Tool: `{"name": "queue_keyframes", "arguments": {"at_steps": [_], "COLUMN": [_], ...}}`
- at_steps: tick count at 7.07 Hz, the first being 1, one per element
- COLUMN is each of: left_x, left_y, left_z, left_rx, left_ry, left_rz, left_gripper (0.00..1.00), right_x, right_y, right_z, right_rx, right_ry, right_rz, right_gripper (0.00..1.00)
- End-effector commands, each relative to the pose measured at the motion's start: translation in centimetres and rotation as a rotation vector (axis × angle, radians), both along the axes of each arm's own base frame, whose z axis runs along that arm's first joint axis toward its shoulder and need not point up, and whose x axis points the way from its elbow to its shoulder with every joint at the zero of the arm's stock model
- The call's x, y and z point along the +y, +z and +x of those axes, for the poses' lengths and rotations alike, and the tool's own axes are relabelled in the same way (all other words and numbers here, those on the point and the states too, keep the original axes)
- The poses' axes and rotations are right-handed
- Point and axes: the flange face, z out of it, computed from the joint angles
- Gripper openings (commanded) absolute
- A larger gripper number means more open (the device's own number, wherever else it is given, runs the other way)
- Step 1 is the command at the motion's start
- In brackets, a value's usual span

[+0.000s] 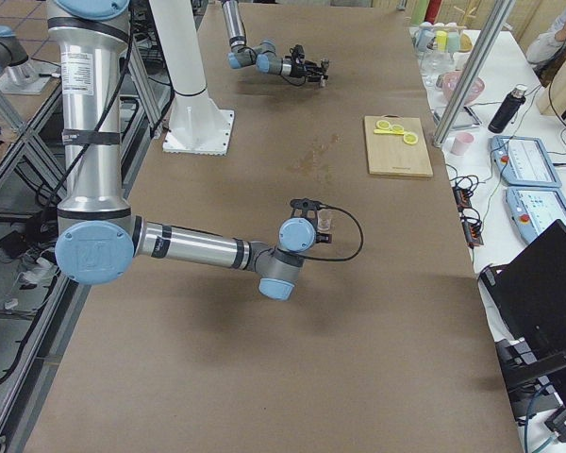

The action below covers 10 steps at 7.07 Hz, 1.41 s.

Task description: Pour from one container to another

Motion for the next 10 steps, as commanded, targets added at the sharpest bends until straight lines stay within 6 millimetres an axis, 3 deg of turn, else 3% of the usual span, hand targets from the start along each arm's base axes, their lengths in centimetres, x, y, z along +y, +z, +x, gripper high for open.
{"name": "queue_keyframes", "arguments": {"at_steps": [1,2,7,10], "left_x": [-0.1,-0.2,-0.9,-1.5], "left_y": [1.0,1.1,0.2,0.3], "left_z": [0.4,0.5,0.6,0.1], "left_rx": [-0.016,-0.018,-0.006,-0.030], "left_ry": [-0.001,-0.001,-0.013,-0.023], "left_rz": [-0.004,-0.005,0.000,0.003], "left_gripper": [0.60,0.53,0.51,0.21], "right_x": [-1.7,-2.7,-6.2,-7.2], "right_y": [0.5,0.5,-0.4,-1.1], "right_z": [-2.0,-2.7,-5.3,-6.6], "right_rx": [-0.020,-0.022,-0.035,-0.042], "right_ry": [-0.020,-0.030,-0.067,-0.085], "right_rz": [0.021,0.018,0.016,0.024], "right_gripper": [0.94,0.94,0.93,0.91]}}
